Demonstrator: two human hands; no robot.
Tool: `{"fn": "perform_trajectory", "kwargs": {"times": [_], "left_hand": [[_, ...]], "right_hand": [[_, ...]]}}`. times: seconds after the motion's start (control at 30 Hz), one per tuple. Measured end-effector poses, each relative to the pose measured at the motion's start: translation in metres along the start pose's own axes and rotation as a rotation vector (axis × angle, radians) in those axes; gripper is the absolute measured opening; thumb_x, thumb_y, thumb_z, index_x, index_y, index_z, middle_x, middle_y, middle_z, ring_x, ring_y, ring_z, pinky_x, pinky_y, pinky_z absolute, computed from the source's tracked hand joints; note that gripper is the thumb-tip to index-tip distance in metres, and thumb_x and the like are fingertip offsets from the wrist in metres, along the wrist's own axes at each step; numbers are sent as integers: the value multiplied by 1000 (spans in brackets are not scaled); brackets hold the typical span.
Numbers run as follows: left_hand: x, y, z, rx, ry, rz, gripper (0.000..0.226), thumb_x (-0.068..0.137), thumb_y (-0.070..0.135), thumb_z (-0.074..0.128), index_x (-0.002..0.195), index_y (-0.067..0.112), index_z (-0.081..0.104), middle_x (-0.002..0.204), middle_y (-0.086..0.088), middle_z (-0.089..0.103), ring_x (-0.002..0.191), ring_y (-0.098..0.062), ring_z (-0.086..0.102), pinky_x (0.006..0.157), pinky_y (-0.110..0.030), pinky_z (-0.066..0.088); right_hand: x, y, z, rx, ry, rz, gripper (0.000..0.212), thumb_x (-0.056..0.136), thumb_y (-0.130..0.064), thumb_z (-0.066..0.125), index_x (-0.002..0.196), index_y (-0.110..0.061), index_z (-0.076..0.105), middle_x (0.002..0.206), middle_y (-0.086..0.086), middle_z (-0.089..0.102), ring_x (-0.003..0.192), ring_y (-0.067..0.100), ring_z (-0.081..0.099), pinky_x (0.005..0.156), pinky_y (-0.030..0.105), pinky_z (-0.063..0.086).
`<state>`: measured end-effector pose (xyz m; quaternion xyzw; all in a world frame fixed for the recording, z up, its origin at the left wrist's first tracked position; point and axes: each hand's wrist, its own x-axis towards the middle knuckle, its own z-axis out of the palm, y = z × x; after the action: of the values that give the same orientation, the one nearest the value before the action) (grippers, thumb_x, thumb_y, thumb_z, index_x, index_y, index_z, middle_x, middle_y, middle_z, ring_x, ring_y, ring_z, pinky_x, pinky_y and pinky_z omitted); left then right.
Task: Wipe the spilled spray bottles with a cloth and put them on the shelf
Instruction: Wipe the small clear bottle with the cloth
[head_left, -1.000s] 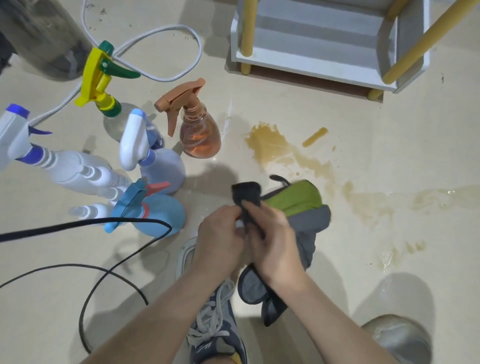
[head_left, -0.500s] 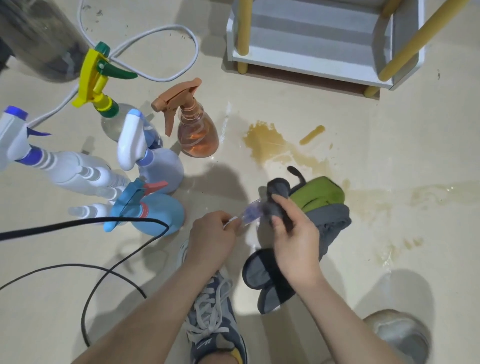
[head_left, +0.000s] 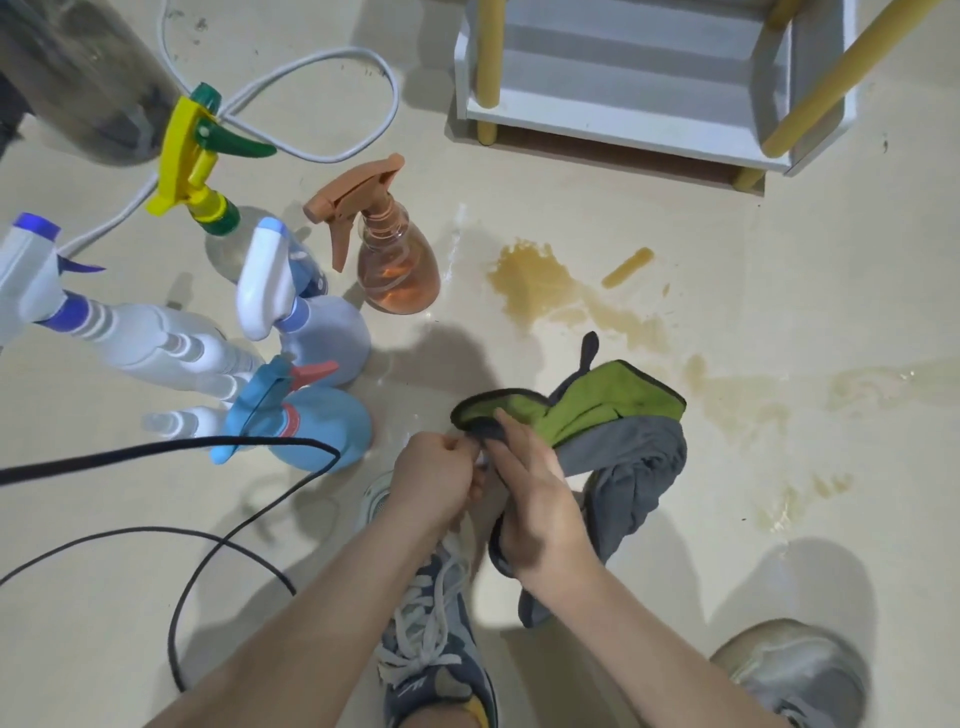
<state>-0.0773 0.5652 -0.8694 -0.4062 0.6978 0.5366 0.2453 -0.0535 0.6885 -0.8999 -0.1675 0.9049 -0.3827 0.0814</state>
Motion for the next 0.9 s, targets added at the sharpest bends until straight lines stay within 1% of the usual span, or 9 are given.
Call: {"fn": "perform_trajectory", "kwargs": {"times": [0.1, 0.17, 0.23, 0.33, 0.43, 0.53, 0.63, 0.8, 0.9], "left_hand": [[-4, 2, -4, 25, -38, 24, 41, 98, 27, 54, 62, 10, 62, 45, 2, 55, 41, -14, 48, 49, -24, 39], [-8, 5, -7, 204, -28, 132, 47, 97, 35, 54, 61, 5, 60, 48, -1, 56, 46, -18, 50, 55, -31, 44], [-12, 11, -12, 354, 5, 240, 50, 96, 39, 53, 65, 1, 58, 52, -4, 53, 51, -20, 48, 57, -33, 42], [-22, 26, -22, 453, 8, 413, 45, 97, 37, 52, 59, 14, 54, 49, 3, 49, 54, -19, 48, 56, -32, 38], [-36, 48, -30, 565, 25, 583, 33, 97, 34, 52, 70, 17, 62, 61, 1, 59, 67, -23, 57, 63, -37, 44], [-56, 70, -44, 618, 59, 713, 28, 96, 34, 50, 91, 17, 72, 76, -4, 70, 79, -28, 63, 74, -42, 50], [-87, 94, -57, 723, 58, 934, 18, 93, 24, 56, 99, 19, 72, 85, -3, 71, 85, -26, 62, 74, -34, 45], [-152, 127, -82, 896, 101, 1278, 12, 82, 20, 53, 72, 15, 57, 66, 8, 48, 64, -23, 57, 59, -26, 33], [-193, 143, -93, 978, 130, 1246, 23, 87, 34, 43, 82, 18, 59, 78, 2, 58, 82, -27, 59, 75, -38, 46]], "right_hand": [[16, 21, -23, -108, -204, -75, 57, 84, -11, 40, 139, -7, 52, 148, 9, 46, 132, 28, 41, 108, 27, 34], [31, 27, -41, -222, -292, -40, 64, 81, -3, 54, 143, -17, 48, 142, -2, 50, 123, 25, 44, 91, 35, 49], [43, 29, -55, -398, -316, -108, 63, 82, -12, 66, 142, -23, 49, 132, -9, 55, 115, 25, 47, 78, 37, 46], [62, 26, -75, -428, -375, -130, 57, 82, -39, 72, 133, -25, 50, 125, -7, 56, 118, 22, 45, 82, 37, 36], [73, 6, -93, -118, -350, -62, 50, 79, -32, 77, 122, -21, 53, 103, 0, 62, 103, 24, 51, 83, 43, 45], [75, -27, -114, -198, -340, -131, 44, 82, -32, 72, 121, -28, 53, 97, -8, 62, 96, 18, 50, 88, 41, 42], [78, -65, -143, -250, -452, -126, 38, 80, -40, 65, 112, -29, 50, 87, -10, 60, 85, 15, 50, 93, 42, 38], [71, -129, -202, -169, -527, -45, 26, 77, -44, 73, 79, -35, 49, 84, -10, 52, 82, 11, 46, 77, 34, 38], [50, -156, -224, -252, -364, -24, 32, 71, -41, 74, 70, -36, 43, 92, -4, 51, 93, 17, 46, 86, 39, 42]]}}
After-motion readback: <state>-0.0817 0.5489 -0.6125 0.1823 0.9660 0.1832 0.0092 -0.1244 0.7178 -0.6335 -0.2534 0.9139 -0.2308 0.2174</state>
